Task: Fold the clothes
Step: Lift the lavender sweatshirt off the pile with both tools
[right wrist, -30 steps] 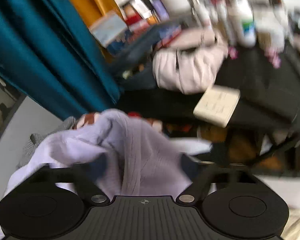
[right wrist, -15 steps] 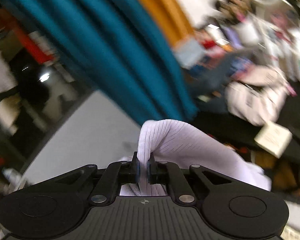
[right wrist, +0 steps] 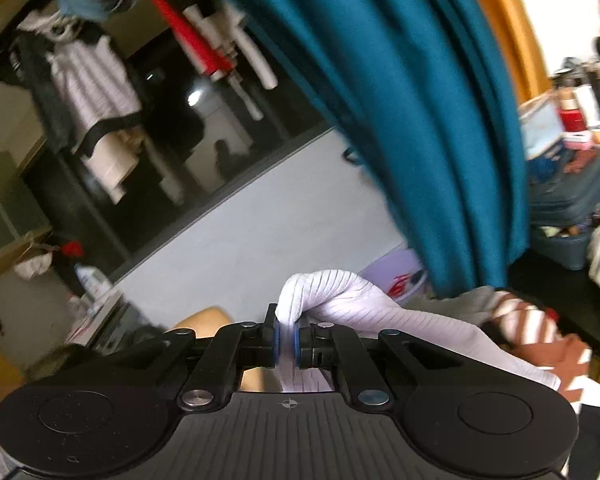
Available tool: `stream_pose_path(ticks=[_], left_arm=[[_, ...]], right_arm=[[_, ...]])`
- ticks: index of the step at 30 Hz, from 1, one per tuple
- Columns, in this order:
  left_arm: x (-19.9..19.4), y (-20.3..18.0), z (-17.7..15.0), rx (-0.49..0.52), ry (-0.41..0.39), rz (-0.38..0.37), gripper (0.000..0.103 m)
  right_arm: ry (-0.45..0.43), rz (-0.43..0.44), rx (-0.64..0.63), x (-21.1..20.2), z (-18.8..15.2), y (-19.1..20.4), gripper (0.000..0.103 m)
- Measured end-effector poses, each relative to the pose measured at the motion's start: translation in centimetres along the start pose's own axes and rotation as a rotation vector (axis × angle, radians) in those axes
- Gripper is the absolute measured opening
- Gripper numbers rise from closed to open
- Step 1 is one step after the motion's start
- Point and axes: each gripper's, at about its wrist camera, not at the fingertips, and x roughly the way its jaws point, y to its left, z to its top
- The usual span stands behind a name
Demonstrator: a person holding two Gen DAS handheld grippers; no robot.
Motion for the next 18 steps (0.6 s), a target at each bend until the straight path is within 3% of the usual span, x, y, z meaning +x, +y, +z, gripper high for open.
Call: stream_pose_path(ticks=[1, 3, 4, 5, 7, 8, 10, 11, 12, 14, 18], left_arm=[[0.8, 0.1, 0.0, -0.021, 0.006, 0.017, 0.102], [1.7, 0.5, 0.0, -0.076, 0.006, 0.015, 0.086], [1.9, 0.6, 0.0, -0.099, 0.011, 0.016, 0.050], [2.2, 0.7, 0.2, -0.119, 0.022, 0.021, 0.040], [2.2, 0.0, 0.3, -0.100, 0.018, 0.060, 0.030], [1.9, -0.6, 0.4, -0.073, 0.011, 0.082, 0.028], [1.0, -1.1, 0.9, -0.068, -0.015, 0.103, 0.026], [0.5, -1.2, 1.2, -0.073, -0.030, 0.111, 0.026], [0.0, -1.3, 1.5, -0.077, -0.045, 0.119, 0.025], [-1.7, -0.8, 2.2, -0.102, -0.091, 0.148, 0.025], [-5.6, 0.7, 3.2, -0.144, -0.203, 0.253, 0.024]], right_arm=[[0.008, 0.006, -0.013, 0.0, -0.3, 1.2, 0.006], [0.019, 0.009, -0.026, -0.3, -0.8, 2.7, 0.006], [0.018, 0.008, -0.022, -0.6, -1.1, 3.0, 0.006], [0.013, 0.006, -0.015, -0.8, -1.4, 3.1, 0.006], [-0.010, -0.014, -0.006, -1.5, -2.1, 2.6, 0.006], [-0.032, -0.023, 0.001, -2.0, -2.4, 2.2, 0.010], [-0.090, -0.051, 0.025, -4.0, -3.0, 1.3, 0.038], [-0.133, -0.074, 0.027, -5.3, -3.5, 0.7, 0.069], [-0.182, -0.103, 0.020, -6.8, -4.2, 0.1, 0.093], [-0.273, -0.159, 0.006, -10.0, -6.3, -1.1, 0.100], [-0.287, -0.266, 0.103, -15.0, -12.5, -5.3, 0.102]])
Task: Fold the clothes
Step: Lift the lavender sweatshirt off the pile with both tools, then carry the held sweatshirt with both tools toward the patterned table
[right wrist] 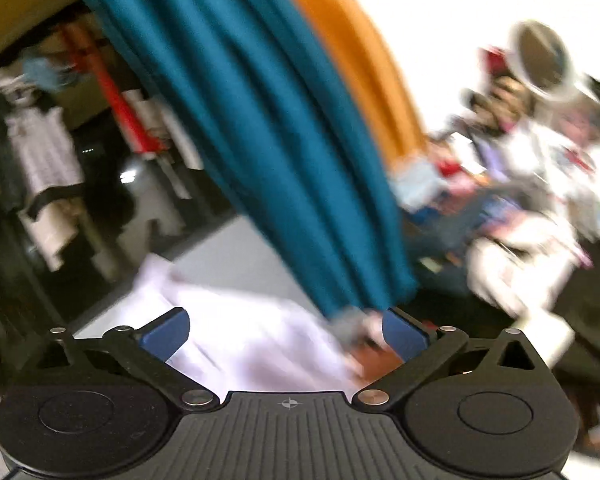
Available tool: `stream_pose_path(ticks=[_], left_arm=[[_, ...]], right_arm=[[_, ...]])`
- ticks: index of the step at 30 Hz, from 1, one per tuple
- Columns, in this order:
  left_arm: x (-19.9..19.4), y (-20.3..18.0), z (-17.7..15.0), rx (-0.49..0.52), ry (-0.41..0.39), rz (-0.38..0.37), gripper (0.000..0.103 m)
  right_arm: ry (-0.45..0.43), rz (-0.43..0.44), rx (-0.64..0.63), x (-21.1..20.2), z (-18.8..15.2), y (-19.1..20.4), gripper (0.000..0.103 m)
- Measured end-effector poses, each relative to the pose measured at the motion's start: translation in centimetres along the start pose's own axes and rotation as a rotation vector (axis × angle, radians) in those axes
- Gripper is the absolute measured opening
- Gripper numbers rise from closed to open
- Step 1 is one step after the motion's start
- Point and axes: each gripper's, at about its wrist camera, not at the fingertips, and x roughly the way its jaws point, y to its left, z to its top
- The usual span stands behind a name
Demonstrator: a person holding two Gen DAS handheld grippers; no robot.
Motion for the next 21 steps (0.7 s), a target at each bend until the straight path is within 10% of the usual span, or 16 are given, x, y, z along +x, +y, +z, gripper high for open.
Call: stream_pose_path(ticks=[6, 14, 17, 21], left_arm=[[-3.1, 1.9, 1.3, -0.011, -0.085, 0.105, 0.024], [-5.3, 0.0, 0.8, -0.003, -0.140, 0.135, 0.024], [-7.2, -0.9, 0.8, 0.000, -0.181, 0.135, 0.024], [-10.0, -1.9, 1.3, -0.012, -0.252, 0.170, 0.024]], right_arm=[[0.163, -0.149, 0.189, 0.2, -11.7, -7.2, 0.102], [0.355, -0.121, 0.266, 6.0, -21.7, -6.3, 0.102], [0.371, -0.068, 0.325, 6.3, -22.1, -5.7, 0.059], [0.369, -0.042, 0.265, 4.4, -19.9, -4.0, 0.031]])
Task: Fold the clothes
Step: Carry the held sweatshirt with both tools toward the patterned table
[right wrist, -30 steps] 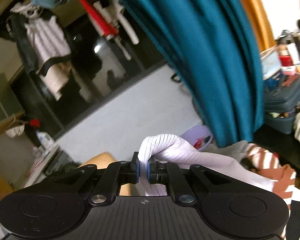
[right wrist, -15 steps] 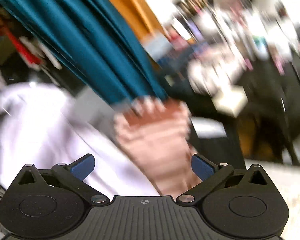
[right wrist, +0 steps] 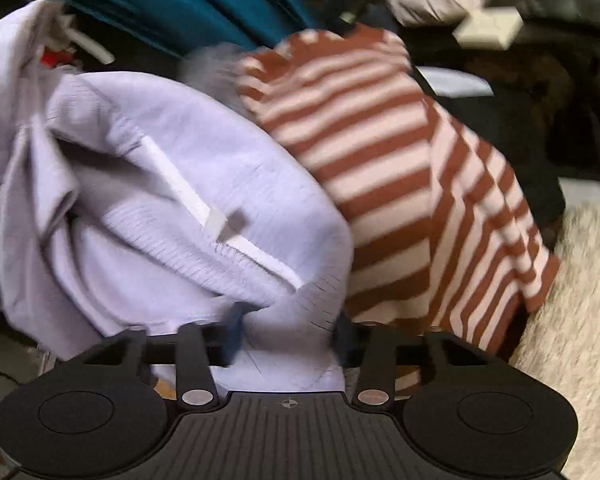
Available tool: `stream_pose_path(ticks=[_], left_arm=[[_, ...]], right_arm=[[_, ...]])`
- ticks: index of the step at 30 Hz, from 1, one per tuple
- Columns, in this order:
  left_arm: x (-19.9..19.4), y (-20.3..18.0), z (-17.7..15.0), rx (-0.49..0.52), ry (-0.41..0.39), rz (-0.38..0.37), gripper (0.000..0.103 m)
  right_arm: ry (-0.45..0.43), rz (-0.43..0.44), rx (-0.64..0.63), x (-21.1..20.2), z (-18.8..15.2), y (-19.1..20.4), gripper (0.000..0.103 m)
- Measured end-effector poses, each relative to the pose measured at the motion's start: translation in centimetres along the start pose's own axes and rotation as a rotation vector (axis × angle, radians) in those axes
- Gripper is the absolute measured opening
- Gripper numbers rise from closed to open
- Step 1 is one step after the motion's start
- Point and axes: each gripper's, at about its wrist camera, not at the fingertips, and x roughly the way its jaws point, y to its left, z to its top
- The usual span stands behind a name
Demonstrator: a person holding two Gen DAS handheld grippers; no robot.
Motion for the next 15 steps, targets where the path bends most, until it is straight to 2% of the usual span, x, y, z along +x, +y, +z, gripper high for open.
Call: stream_pose_path(ticks=[4, 8, 11, 13, 15], left_arm=[[-3.0, -0.9, 1.6, -0.008, -0.087, 0.062, 0.024], [-6.3, -2.1, 3.3, -0.034, -0.165, 0.103, 0.024], [-8.5, -4.0, 4.4, -0.017, -0.232, 0.128, 0.025], [-9.7, -5.4, 4.9, -0.015, -0.269, 0.121, 0.025], [-10.5, -7.0, 4.9, -0.013, -0.300, 0.101, 0.025]], right_arm=[[-0.103, 0.015, -0.105, -5.3, 1.0, 2.7, 0.027], [-0.256, 0.001, -0.191, -11.4, 3.2, 4.8, 0.024], [-0.424, -0.055, -0.313, -16.4, 5.4, 7.3, 0.022], [-0.563, -0.096, -0.386, -20.3, 6.6, 8.9, 0.021], [-0.676, -0.126, -0.406, -23.9, 7.0, 9.4, 0.020]])
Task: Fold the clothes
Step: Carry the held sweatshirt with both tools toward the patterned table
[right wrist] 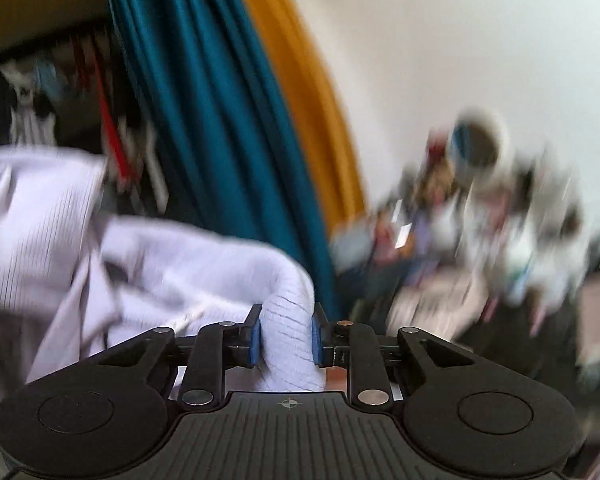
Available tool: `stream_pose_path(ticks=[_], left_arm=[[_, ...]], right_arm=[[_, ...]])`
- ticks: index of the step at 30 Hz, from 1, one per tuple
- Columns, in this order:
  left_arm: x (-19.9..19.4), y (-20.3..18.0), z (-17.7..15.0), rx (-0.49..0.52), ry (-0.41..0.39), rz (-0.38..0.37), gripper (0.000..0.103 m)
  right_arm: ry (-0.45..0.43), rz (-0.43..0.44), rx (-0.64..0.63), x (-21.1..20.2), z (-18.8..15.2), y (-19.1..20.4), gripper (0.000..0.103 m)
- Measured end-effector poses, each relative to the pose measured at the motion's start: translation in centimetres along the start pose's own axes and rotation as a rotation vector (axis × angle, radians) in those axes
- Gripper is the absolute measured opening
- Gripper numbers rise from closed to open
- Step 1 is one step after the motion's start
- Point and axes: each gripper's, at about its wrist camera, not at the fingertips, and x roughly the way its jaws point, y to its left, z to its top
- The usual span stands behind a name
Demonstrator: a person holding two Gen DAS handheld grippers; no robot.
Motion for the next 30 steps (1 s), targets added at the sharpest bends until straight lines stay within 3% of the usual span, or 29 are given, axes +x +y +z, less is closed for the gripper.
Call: stream_pose_path(ticks=[5, 11, 16, 21, 24, 27, 30], left_arm=[[-0.6, -3.3, -1.2, -0.059, -0.009, -0.154, 0.025], [-0.3, -7.6, -3.9, -0.092, -0.014, -0.435, 0.025], [0.3, -11.3, -6.9, -0.124, 0.020, -0.712, 0.025], [0.1, -16.9, -10.3, -0.188, 0.118, -0.965, 0.025], [-0.4, -20.8, -11.5, -0.213, 0.194, -1.096, 0.025], [-1.7, -24.6, -11.9, -0.210, 0.218, -1.198, 0.025], [-2.9, -28.4, -12.1, -0.203, 0.223, -1.267, 0.025]], right_arm=[[-0.233, -0.137, -0.077, -7.6, 5.4, -0.5, 0.019], [-0.377, -0.406, -0.176, -18.4, 5.7, 1.7, 0.018], [-0.420, -0.745, -0.242, -26.7, 3.5, 6.3, 0.018], [-0.377, -1.044, -0.312, -32.9, 1.9, 10.6, 0.017], [-0.351, -1.173, -0.290, -36.5, 1.5, 11.8, 0.017], [-0.377, -1.306, -0.269, -39.9, 0.4, 12.2, 0.017], [-0.406, -1.383, -0.245, -43.3, -0.4, 11.1, 0.017]])
